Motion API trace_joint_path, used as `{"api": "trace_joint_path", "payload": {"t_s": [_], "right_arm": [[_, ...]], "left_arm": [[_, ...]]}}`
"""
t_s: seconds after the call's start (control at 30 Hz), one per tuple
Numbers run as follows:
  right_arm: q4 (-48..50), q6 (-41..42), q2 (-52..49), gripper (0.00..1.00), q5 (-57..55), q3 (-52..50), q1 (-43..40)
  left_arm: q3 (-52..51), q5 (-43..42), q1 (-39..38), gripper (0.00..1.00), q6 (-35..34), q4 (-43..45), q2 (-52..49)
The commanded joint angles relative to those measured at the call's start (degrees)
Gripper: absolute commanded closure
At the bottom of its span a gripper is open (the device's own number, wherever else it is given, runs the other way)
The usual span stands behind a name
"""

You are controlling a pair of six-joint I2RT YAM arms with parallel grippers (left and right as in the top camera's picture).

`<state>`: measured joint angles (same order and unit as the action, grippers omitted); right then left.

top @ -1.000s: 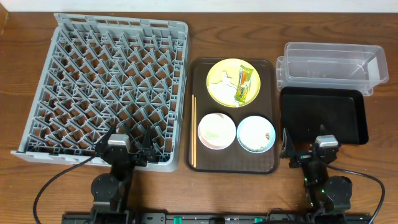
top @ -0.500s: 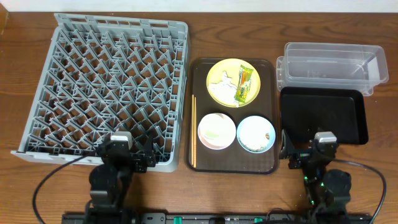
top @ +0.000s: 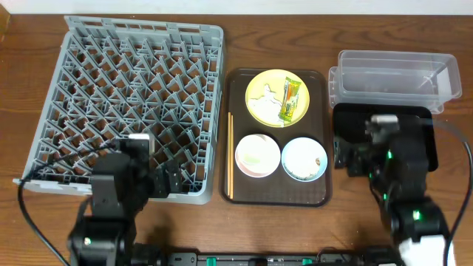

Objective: Sort waste into correct bins and load items into the dishwasher
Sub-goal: 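Reach the right gripper to the yellow plate and grasp the snack wrapper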

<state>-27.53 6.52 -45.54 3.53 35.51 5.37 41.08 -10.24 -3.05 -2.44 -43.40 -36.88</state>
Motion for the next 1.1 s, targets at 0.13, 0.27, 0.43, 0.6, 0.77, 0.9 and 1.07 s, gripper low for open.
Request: {"api": "trace_joint_path", "payload": {"t_s": [0.13, 0.27, 0.43, 0.6, 0.77, 0.9, 1.07], "right_arm": [[-11.6, -4.5, -20.0, 0.01, 7.5, 21.4, -0.5], [-21.2, -7.7, -29.4, 0.01, 8.5, 32.5, -0.4], [-22.9, -7.6, -34.4, 0.01, 12.0, 37.7, -0.4], [-15.7, -6.3, -34.6, 0.01, 14.5, 37.4, -0.4], [-11.0, -6.2, -34.9, 0.01, 14.5, 37.4, 0.1], [-9.4, -6.2, -36.3, 0.01, 14.5, 37.4, 1.5], [-8.3, -6.2, -39.2, 0.01, 14.4, 37.4, 2.7]], "left_arm": [[5.3, -1.1, 0.2, 0.02, -0.9, -4.2, -5.4], [5.3, -1.2, 0.1, 0.02, -0.9, -4.1, -5.3], [5.3, -1.1, 0.1, 0.02, -0.9, -4.1, -5.3], [5.3, -1.1, 0.1, 0.02, -0.9, -4.1, -5.3], [5.3, -1.1, 0.1, 0.02, -0.9, -4.1, -5.3], [5.3, -1.1, 0.1, 0.02, -0.9, -4.1, -5.3], [5.3, -1.1, 0.1, 0.02, -0.9, -4.1, -5.3]]}}
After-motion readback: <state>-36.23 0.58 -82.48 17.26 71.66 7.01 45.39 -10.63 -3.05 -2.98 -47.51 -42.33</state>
